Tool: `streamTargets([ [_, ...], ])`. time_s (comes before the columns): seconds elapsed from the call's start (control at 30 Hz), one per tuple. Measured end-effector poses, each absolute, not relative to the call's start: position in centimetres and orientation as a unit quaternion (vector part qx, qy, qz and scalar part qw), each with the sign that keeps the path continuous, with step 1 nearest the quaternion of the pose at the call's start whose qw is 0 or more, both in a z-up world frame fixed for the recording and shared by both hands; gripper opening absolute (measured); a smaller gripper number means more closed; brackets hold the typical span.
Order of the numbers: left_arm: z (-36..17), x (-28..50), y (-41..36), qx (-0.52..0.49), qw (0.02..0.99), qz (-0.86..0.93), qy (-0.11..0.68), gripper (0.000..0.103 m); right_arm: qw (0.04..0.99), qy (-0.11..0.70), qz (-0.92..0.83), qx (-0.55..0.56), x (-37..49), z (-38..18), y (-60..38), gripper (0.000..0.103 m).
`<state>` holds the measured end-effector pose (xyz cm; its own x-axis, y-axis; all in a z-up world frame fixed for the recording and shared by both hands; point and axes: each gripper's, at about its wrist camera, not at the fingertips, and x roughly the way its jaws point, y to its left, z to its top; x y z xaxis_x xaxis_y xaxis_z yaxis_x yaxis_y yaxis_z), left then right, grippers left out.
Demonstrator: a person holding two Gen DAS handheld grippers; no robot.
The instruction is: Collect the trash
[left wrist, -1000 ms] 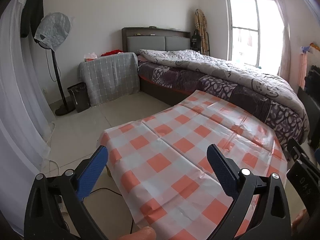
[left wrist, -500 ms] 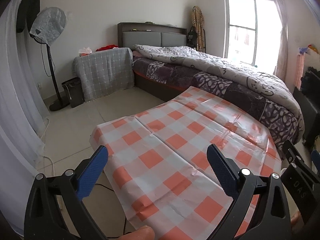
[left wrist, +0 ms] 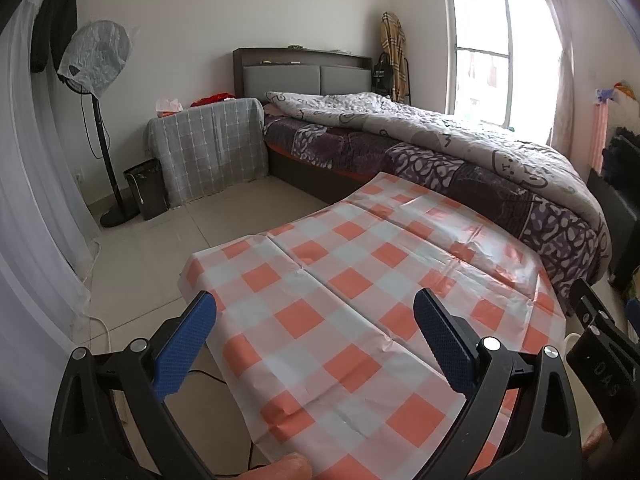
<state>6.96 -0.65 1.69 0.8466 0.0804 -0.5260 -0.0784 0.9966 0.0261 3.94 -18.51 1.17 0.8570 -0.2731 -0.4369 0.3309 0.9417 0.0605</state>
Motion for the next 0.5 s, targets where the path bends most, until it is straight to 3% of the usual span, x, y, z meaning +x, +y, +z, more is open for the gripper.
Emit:
streamTargets([
  [0.5, 1.46, 7.22, -0.57, 0.005, 0.96, 0.042, 0.276, 0.096, 0.961, 0.221, -0.153, 0.067, 3.85, 0.78, -18.11, 0.096],
])
